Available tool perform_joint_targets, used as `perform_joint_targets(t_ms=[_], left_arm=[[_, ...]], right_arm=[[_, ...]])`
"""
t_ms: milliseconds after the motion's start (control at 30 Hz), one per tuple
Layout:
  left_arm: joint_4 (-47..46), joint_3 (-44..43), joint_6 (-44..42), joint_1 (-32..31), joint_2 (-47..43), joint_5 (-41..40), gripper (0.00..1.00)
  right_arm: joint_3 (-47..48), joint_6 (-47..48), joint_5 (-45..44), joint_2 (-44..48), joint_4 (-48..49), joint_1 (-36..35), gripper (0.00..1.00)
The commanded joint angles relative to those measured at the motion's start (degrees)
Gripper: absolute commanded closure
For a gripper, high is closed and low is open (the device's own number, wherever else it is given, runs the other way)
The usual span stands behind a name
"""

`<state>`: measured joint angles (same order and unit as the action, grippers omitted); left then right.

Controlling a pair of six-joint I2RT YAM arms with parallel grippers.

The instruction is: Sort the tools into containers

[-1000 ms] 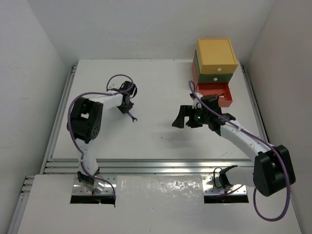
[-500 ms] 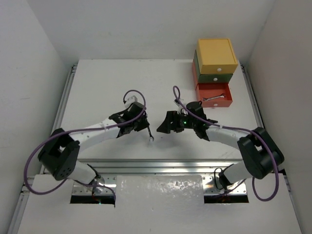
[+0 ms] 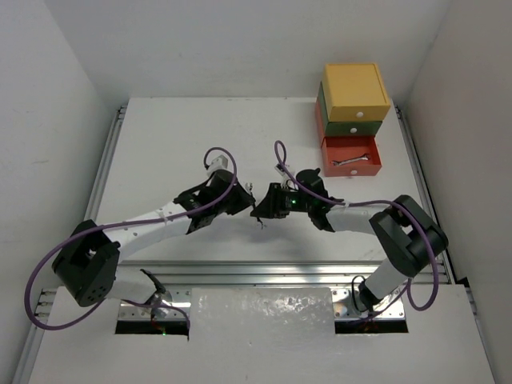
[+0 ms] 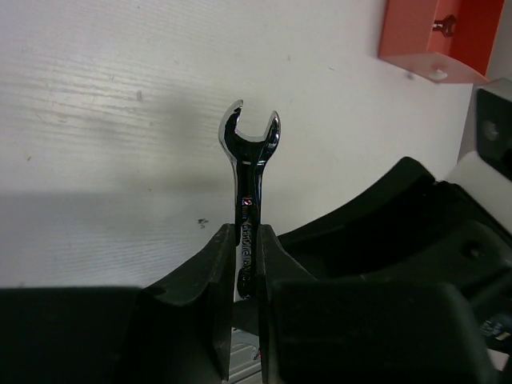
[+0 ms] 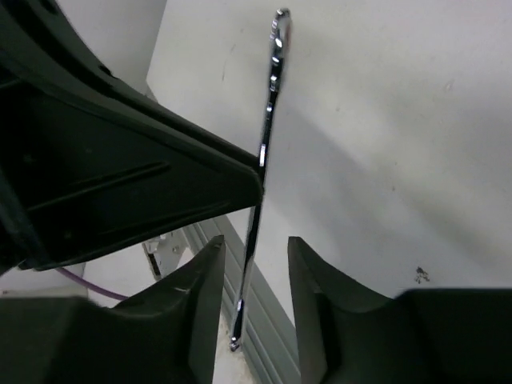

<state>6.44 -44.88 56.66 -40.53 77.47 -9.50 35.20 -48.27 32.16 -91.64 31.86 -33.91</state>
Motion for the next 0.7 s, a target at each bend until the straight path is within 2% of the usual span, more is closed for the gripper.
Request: perform_joint_targets(t_ms=[0,33,67,133,167,200,267,300,333,400,433,533,667], left_arm=[[-5.5,-0.6,0.5,-0.5,-2.5,1.2,1.0],[-7.6,-0.9,0.1,-0.4,-3.1,1.2,1.0],[-7.7,-1.6,-0.6,-0.5,-3.4,1.2,0.97],[-7.1,-2.8,-1.8,-0.5,-3.9,1.1,0.66],[-6.6,-4.2,-3.3,-0.5,-4.3,0.7,0.15],[-3.6,-5.6,-4.0,-0.4,-4.9,-0.6,0.0],[6.6,-10.6,-5.9,-0.4,-6.0,-8.3,0.0],[10.2,-12.0,-6.5,-0.4,-7.1,-11.5,0.0],[16.7,-14.1,-7.3,-0.4,-10.1,-17.5,0.0],[20.6,-14.8,-9.5,-0.4,-14.3,-21.6,0.0],[22.5,-15.0,-11.1,-0.4,-18.9,-23.7,0.0],[26.5,-15.2,-16.6,-0.4,-25.8,-24.4,0.0],[32.8,-14.4,-19.2,-0.4,-31.5,-24.7,0.0]], right_arm=[[1.5,-2.3,2.8,-0.8,5.9,-0.5,0.69],[1.5,-2.4,2.7,-0.7,5.7,-0.5,0.9],[1.7,-2.3,2.5,-0.5,5.1,-0.5,1.0],[1.6,-1.8,0.8,1.1,3.4,0.1,1.0],[1.6,-1.9,0.0,2.0,2.6,0.4,1.0],[1.7,-2.3,-3.0,3.9,0.9,1.0,1.0],[2.9,-3.4,-7.2,6.0,-8.4,4.6,1.0],[2.9,-4.3,-12.7,7.3,-11.7,6.4,1.0],[1.9,-7.9,-15.3,10.0,-16.9,11.2,1.0],[-0.1,-13.0,-19.6,12.4,-19.8,17.0,1.0],[-2.1,-17.1,-23.6,15.0,-20.6,22.3,1.0],[1.0,-19.5,-28.4,15.4,-24.2,30.2,1.0],[12.5,-20.2,-23.6,6.2,-28.9,38.0,1.0]])
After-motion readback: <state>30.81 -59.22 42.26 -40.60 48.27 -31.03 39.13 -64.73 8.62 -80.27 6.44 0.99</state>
